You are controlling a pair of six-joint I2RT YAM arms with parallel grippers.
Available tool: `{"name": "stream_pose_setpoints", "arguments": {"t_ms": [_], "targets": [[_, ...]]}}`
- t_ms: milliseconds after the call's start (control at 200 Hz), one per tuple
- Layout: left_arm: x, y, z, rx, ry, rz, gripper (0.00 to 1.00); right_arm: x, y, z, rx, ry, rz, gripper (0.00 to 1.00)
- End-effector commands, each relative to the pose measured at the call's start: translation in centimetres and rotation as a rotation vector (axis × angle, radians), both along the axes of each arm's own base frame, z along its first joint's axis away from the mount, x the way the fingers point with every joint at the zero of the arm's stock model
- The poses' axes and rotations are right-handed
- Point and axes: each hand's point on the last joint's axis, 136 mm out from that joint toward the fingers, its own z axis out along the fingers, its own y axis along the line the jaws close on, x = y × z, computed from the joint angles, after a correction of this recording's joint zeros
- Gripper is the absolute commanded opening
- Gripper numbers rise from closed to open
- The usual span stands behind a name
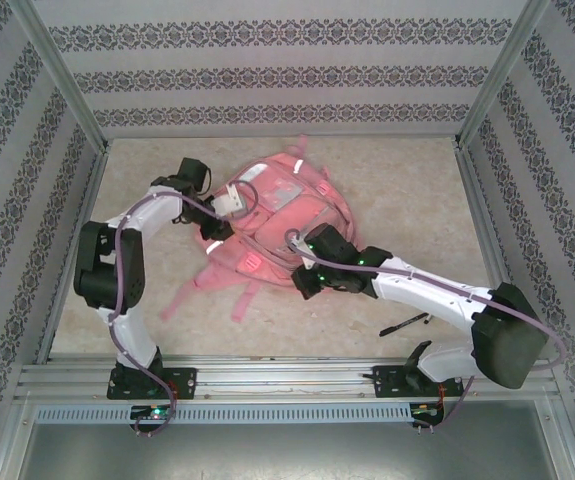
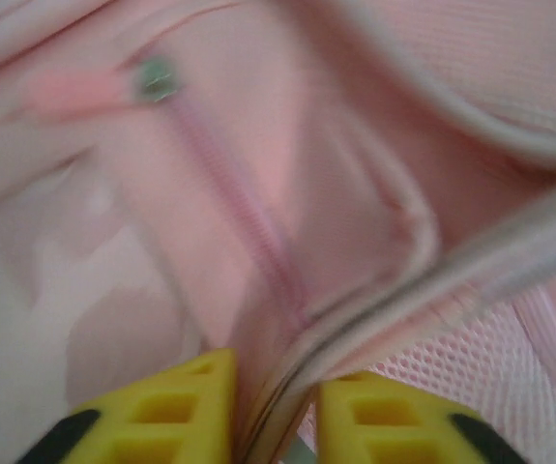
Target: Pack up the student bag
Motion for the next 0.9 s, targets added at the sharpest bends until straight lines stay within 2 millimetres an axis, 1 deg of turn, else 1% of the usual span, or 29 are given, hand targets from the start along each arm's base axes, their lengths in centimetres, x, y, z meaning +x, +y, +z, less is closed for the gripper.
{"name": "stream_pose_setpoints", "arguments": {"t_ms": [0,40,100,155,250,320,380,480,565,630,675,734,799,849,894], "targets": [[4.8,2.3,2.9,-0.150,0.093,0.561,0.39,-0.1,4.1,1.0,0.164,0.060,-0.010,0.00],[4.0,1.8,3.1,-0.223,0.177,0.664,0.43,0.7,5.0,0.9,0.173,0.070,-0.034,0.00],[1.8,1.6,2.5,-0.285,0.304,0.801,0.46,1.5,6.6,1.0,0.183,0.076,-0.029,0.00],[-0.6,1.3,2.4,-0.335,0.407,0.885,0.46,1.8,7.8,0.5,0.169,0.087,-0.017,0.00],[-4.3,0.6,2.4,-0.408,0.559,1.028,0.46,1.4,9.6,-0.1,0.171,0.113,0.027,0.00],[-6.5,-0.5,3.0,-0.440,0.641,1.041,0.44,0.9,10.6,-0.4,0.174,0.128,0.059,0.00],[-7.9,0.0,3.0,-0.428,0.665,1.109,0.44,0.6,11.0,-0.6,0.176,0.136,0.074,0.00],[-9.2,1.3,3.6,-0.423,0.617,1.175,0.44,0.5,11.0,-0.3,0.183,0.127,0.069,0.00],[-10.2,3.2,3.6,-0.325,0.538,1.207,0.44,0.4,10.9,0.3,0.195,0.118,0.067,0.00],[-10.7,4.8,3.2,-0.242,0.480,1.233,0.44,0.4,10.6,0.9,0.199,0.104,0.063,0.00],[-11.0,5.1,3.1,-0.224,0.479,1.243,0.45,0.3,10.3,1.3,0.195,0.091,0.063,0.00],[-11.3,4.5,3.4,-0.257,0.529,1.246,0.46,0.2,9.9,2.0,0.191,0.073,0.071,0.00],[-11.9,2.5,3.7,-0.361,0.644,1.257,0.45,0.0,9.7,2.5,0.186,0.065,0.087,0.00],[-12.3,0.7,4.0,-0.450,0.697,1.247,0.45,-0.1,9.9,3.0,0.193,0.066,0.096,0.00],[-12.7,0.2,4.0,-0.499,0.710,1.276,0.45,-0.2,10.1,3.2,0.202,0.069,0.102,0.00]]}}
